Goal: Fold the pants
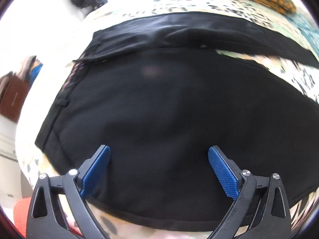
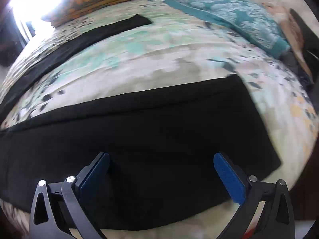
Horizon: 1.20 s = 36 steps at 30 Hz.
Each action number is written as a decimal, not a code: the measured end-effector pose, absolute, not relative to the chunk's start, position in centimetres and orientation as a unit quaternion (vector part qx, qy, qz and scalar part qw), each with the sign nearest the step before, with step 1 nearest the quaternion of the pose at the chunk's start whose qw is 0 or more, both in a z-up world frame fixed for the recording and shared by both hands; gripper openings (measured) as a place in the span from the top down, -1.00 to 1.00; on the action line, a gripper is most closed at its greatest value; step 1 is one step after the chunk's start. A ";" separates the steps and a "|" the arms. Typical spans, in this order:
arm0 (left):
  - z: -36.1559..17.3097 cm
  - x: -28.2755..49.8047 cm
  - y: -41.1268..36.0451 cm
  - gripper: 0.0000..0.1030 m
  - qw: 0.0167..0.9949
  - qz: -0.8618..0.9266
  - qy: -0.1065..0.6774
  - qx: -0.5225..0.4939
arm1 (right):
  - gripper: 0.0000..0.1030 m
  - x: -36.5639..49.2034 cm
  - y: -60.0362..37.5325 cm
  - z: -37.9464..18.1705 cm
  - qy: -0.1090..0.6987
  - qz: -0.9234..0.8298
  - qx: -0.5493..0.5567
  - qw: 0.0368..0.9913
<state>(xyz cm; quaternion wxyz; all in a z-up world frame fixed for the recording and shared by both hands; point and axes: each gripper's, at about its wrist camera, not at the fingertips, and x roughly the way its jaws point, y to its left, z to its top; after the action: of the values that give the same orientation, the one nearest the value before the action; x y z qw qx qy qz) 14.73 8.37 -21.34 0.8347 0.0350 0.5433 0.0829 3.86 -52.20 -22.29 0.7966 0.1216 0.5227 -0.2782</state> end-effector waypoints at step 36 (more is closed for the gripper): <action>-17.9 31.3 15.2 -0.92 0.864 0.143 0.481 0.041 | -1.00 8.2 -36.3 -24.9 0.468 -0.058 0.033 0.881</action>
<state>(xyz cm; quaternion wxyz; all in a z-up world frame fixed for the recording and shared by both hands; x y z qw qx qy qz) 31.31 15.18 -17.92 0.8641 0.0409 0.4808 0.1430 8.18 -36.35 -24.92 0.8811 0.0325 0.4682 -0.0581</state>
